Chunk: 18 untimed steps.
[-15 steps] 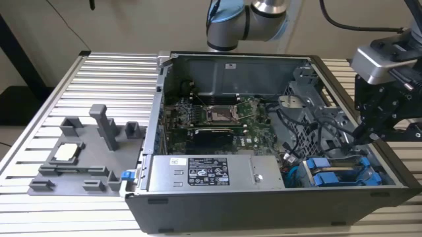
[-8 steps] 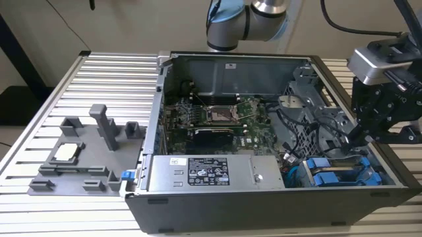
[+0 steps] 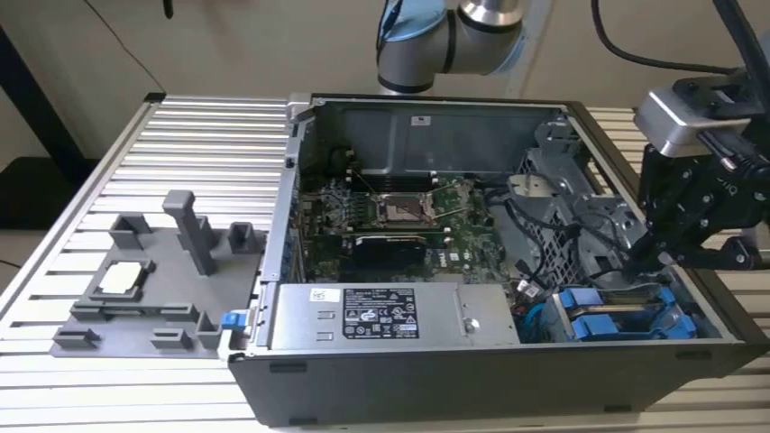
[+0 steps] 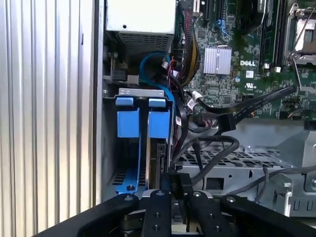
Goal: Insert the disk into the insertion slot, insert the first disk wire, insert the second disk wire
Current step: 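Insert the first disk wire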
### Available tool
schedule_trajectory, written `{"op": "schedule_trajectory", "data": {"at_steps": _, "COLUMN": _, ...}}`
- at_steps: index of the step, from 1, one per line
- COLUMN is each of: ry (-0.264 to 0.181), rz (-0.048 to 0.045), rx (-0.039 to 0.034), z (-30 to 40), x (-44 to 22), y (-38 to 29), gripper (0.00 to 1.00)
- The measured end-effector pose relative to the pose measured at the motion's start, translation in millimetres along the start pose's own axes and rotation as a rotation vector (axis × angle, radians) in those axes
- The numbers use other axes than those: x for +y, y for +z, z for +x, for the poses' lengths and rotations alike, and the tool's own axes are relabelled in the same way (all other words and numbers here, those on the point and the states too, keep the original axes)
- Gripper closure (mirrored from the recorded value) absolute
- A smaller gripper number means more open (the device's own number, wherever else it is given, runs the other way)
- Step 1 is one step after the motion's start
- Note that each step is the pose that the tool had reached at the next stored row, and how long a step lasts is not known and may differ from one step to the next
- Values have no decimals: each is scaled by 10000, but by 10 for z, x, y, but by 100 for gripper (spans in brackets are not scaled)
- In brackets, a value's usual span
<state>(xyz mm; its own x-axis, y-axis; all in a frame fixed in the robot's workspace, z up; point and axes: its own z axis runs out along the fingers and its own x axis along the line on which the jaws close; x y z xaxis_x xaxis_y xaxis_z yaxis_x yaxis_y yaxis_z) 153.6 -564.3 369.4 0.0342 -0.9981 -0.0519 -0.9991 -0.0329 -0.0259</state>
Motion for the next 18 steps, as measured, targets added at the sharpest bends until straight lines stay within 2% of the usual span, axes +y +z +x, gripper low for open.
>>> {"op": "schedule_trajectory", "data": {"at_steps": 7, "ry": 127, "rz": 13, "rx": -237, "z": 66, "x": -6, "y": 73, "gripper": 81}}
{"op": "schedule_trajectory", "data": {"at_steps": 11, "ry": 133, "rz": 19, "rx": -457, "z": 115, "x": -35, "y": 103, "gripper": 81}}
{"op": "schedule_trajectory", "data": {"at_steps": 13, "ry": 134, "rz": 21, "rx": -498, "z": 134, "x": -44, "y": 114, "gripper": 81}}
{"op": "schedule_trajectory", "data": {"at_steps": 18, "ry": 134, "rz": 21, "rx": -505, "z": 145, "x": -73, "y": 161, "gripper": 81}}
